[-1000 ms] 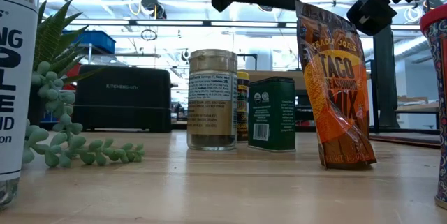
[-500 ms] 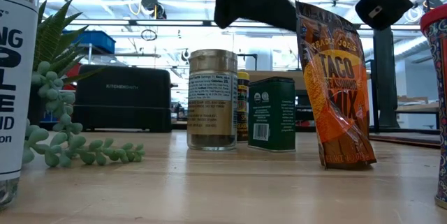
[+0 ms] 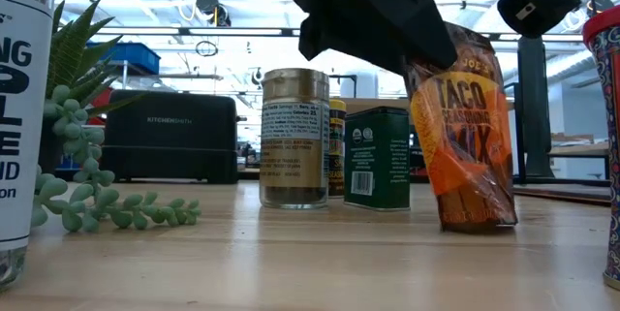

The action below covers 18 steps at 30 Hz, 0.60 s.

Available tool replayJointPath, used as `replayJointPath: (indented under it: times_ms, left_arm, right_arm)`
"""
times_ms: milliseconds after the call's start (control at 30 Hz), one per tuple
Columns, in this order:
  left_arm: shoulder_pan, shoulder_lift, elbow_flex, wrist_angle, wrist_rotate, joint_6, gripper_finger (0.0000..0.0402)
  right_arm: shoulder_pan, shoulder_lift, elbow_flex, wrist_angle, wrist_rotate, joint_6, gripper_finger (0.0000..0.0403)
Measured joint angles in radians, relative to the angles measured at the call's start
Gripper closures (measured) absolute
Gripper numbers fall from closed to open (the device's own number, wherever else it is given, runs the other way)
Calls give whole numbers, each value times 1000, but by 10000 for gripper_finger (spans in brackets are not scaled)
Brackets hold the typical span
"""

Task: Shelf spices
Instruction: Put the brown seasoning bag on the shelf

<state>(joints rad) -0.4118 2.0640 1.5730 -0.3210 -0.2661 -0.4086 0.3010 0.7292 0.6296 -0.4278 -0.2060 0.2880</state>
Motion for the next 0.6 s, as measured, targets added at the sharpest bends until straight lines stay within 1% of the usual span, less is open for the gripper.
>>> replayJointPath:
  times_ms: [200,233,600]
  left_arm:
    - [0,0,0,6,1,77,386]
    - [0,0,0,6,2,85,392]
    - [7,0,0,16,0,147,399]
  right_arm:
    - [3,0,0,6,3,0,167]
    - [3,0,0,6,4,0,167]
    - [3,0,0,6,5,-7,167]
